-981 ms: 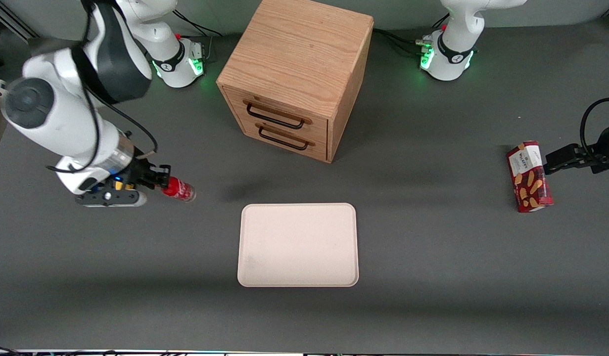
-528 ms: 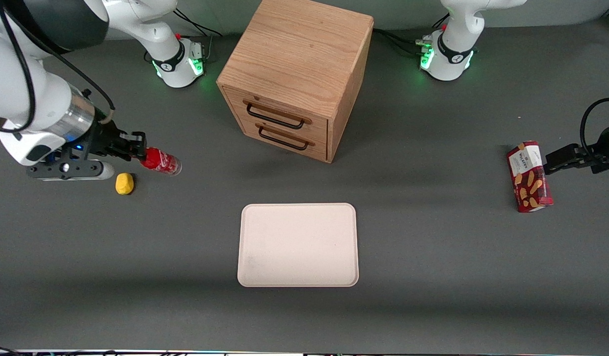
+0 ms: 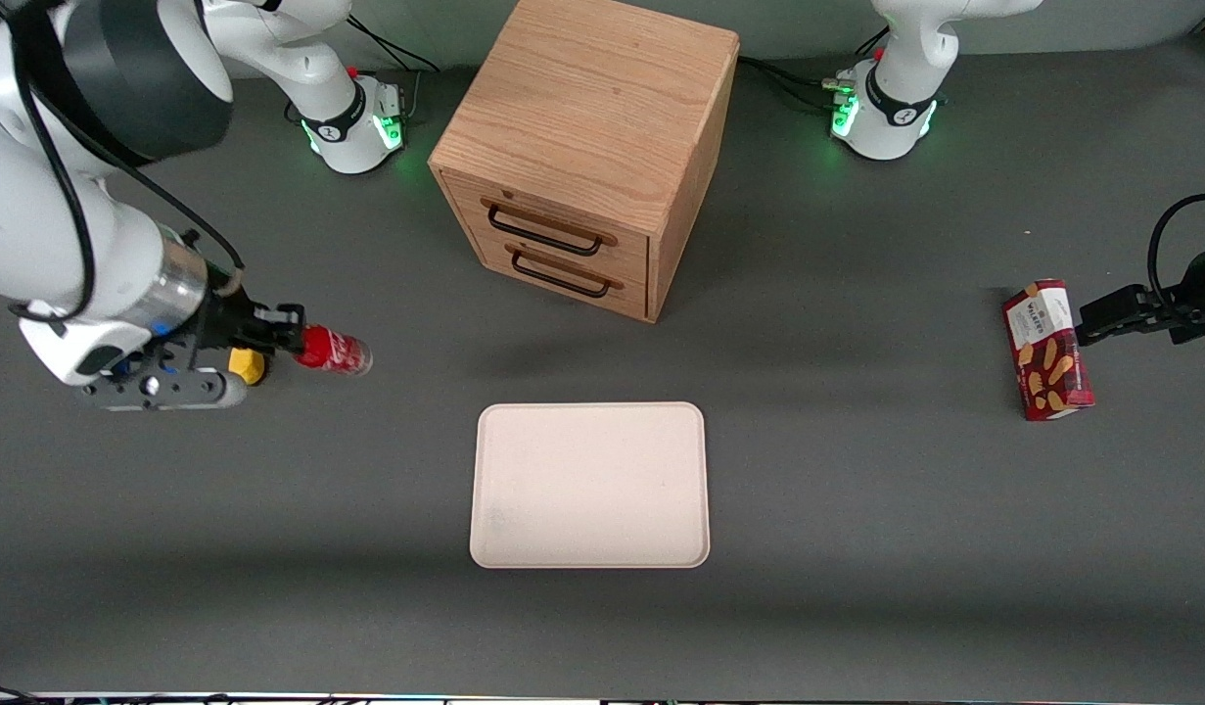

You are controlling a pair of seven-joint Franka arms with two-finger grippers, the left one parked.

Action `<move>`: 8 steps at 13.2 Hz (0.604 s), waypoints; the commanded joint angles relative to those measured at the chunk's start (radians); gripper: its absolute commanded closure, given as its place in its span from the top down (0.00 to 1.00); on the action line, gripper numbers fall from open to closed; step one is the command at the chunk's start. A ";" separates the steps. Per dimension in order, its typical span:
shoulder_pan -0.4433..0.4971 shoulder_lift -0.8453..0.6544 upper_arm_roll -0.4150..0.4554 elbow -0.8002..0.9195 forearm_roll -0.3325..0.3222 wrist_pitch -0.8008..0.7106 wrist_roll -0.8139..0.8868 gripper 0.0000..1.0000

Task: Place coke bottle on tray
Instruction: 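Lift the bottle with the right gripper, then carry the bottle over the cream tray and lower it onto the tray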

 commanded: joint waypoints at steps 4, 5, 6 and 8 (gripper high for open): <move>0.040 0.230 0.062 0.264 0.002 0.065 0.180 0.00; 0.054 0.251 0.062 0.267 -0.013 0.099 0.192 0.00; 0.067 0.271 0.062 0.282 -0.048 0.127 0.205 0.00; 0.098 0.317 0.061 0.313 -0.109 0.162 0.216 0.00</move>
